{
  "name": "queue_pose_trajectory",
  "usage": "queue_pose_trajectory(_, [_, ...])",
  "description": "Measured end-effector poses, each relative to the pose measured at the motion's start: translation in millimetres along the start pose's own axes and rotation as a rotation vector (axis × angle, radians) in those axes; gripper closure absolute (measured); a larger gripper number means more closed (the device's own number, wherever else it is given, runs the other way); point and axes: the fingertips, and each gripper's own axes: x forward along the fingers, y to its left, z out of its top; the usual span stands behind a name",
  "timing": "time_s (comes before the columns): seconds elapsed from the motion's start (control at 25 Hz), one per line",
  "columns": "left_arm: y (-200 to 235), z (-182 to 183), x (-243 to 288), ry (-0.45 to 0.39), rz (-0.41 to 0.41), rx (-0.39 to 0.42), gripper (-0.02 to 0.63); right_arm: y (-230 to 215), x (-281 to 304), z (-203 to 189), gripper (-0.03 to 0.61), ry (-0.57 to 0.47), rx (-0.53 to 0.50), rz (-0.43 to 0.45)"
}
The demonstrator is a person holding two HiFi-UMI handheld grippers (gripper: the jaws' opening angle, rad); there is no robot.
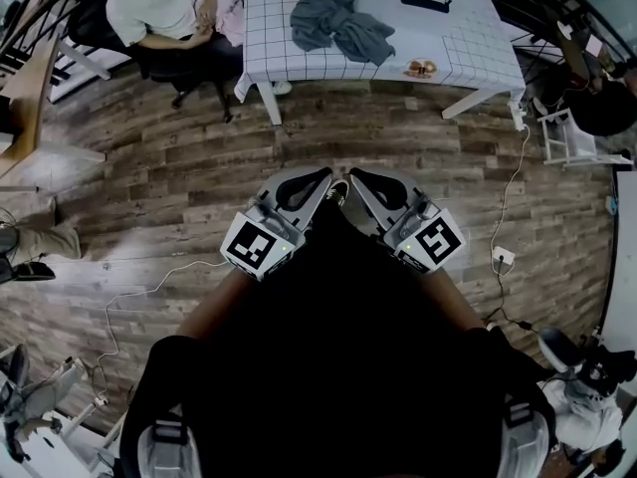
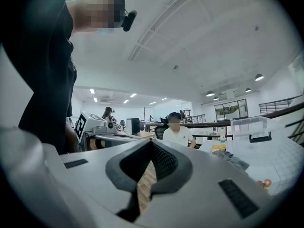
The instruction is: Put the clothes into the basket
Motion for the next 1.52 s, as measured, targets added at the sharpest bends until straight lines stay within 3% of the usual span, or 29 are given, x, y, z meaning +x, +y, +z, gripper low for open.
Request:
queue_pose_trajectory(0.56, [72.5, 26.4, 62.7, 0.029, 0.013, 0.041, 0.611, -91.7, 64.0, 6.1, 0.563, -0.008, 0.007, 0.07])
queue_pose_trajectory(1.04, [129.9, 37.6, 124.5, 0.033, 0.061, 0.045, 0.611, -165.0, 87.4, 12.5, 0.563, -0.035, 0.02, 0.077])
queue_pose_trajectory(1.52, [165.1, 43.9, 206.5, 0.039, 0.068, 0.036, 0.611, -243.4, 89.3, 3.2, 0.563, 0.013, 0.081, 0.042])
